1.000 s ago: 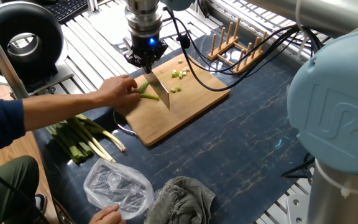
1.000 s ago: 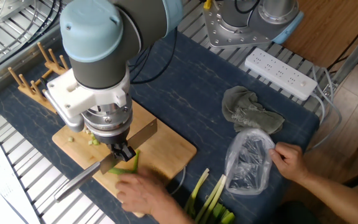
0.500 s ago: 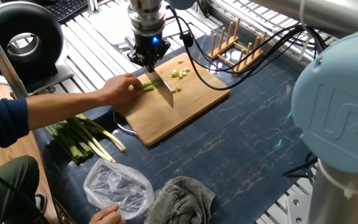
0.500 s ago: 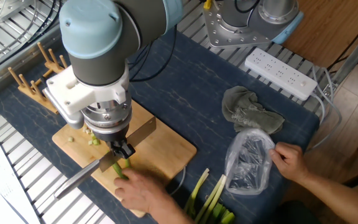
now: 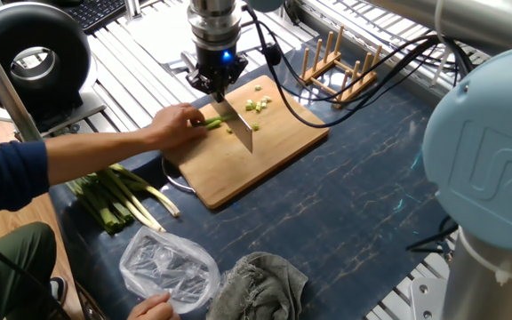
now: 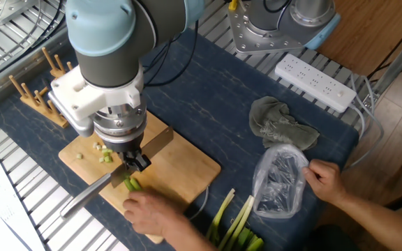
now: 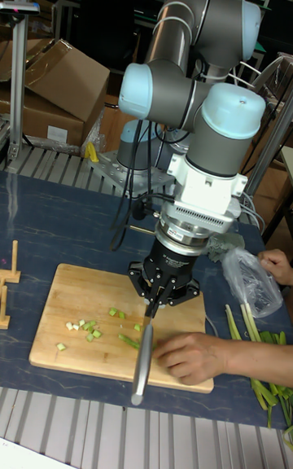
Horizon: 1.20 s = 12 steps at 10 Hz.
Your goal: Chop the scallions
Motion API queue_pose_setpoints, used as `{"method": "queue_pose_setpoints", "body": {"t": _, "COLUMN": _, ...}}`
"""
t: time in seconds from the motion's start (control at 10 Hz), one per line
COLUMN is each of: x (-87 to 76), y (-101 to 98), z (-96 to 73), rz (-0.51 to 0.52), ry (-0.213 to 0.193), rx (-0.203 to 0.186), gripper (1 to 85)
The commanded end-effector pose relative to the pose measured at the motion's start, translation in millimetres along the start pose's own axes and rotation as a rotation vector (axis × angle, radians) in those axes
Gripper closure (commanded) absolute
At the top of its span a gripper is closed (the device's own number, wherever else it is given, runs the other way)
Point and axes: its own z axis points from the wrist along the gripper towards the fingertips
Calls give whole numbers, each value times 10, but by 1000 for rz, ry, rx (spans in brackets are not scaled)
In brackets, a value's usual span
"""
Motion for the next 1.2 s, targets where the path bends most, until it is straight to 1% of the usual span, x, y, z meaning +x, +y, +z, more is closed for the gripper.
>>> {"method": "queue_pose_setpoints", "body": {"t": 0.0, "x": 34, "y": -34, "z": -20, "rz": -1, "ry": 7, "rx": -13, "gripper": 843}}
{"method": "queue_pose_setpoints", "body": {"t": 0.2, "x": 70, "y": -4, "z": -46, "rz": 6, "ry": 16, "rx": -23, "gripper": 843}}
{"method": "queue_pose_setpoints", "body": {"t": 0.4, "x": 33, "y": 81, "z": 7, "rz": 17, "ry": 11, "rx": -39, "gripper": 843}}
{"method": "queue_pose_setpoints", "body": {"t": 0.7, "x": -7, "y": 117, "z": 31, "rz": 21, "ry": 6, "rx": -35, "gripper": 843}}
{"method": "queue_pose_setpoints", "body": {"t": 1.1, "x": -64, "y": 71, "z": 85, "rz": 7, "ry": -3, "rx": -30, "gripper": 843}}
